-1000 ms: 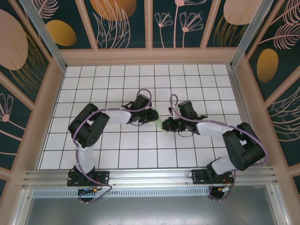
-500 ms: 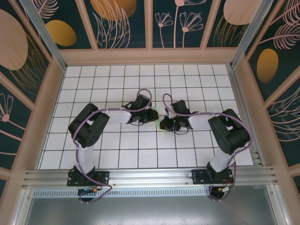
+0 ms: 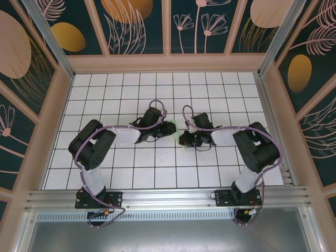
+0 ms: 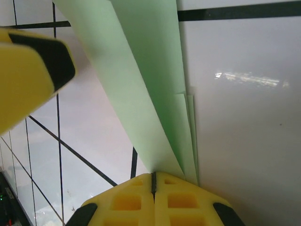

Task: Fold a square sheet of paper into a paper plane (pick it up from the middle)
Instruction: Fold the wing for the fifth time at the center of the table.

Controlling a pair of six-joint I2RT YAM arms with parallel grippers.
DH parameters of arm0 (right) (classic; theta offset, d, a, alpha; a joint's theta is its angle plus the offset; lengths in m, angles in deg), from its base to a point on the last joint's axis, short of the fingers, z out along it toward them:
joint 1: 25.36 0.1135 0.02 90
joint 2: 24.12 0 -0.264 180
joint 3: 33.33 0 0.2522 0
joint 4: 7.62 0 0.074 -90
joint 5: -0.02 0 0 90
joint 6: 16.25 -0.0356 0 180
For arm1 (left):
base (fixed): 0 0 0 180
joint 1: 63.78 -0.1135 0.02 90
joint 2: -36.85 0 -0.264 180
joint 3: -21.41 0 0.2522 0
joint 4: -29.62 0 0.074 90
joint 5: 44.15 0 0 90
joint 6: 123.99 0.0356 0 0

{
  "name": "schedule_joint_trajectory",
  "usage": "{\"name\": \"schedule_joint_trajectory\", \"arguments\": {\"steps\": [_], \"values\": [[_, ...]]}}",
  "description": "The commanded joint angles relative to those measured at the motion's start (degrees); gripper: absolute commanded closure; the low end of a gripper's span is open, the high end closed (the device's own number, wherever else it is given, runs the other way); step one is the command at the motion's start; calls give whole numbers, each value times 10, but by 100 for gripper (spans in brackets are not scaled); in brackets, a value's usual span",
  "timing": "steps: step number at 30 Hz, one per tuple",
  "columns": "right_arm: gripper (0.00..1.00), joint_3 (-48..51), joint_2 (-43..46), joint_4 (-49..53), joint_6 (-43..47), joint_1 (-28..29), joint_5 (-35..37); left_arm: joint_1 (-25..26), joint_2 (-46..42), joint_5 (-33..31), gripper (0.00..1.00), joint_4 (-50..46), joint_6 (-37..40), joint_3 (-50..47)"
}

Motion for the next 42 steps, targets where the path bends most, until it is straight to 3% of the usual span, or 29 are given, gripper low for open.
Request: {"name": "schedule_joint_trajectory", "arguments": {"steps": [1, 10, 22, 38, 42], "values": [[99, 14, -26, 28, -8, -4, 23, 1, -8, 31, 71, 56, -25, -22], [100, 11, -38, 29, -13, -4, 20, 14, 24, 49, 78, 52, -23, -19], [100, 7, -50, 35, -22, -4, 22, 16, 46, 56, 80, 26, -11, -11], [100, 36, -50, 70, 5, -2, 31, 15, 86, -76, 76, -151, 51, 94], [100, 48, -48, 73, 9, -2, 32, 9, 94, -84, 75, -169, 67, 105]]}}
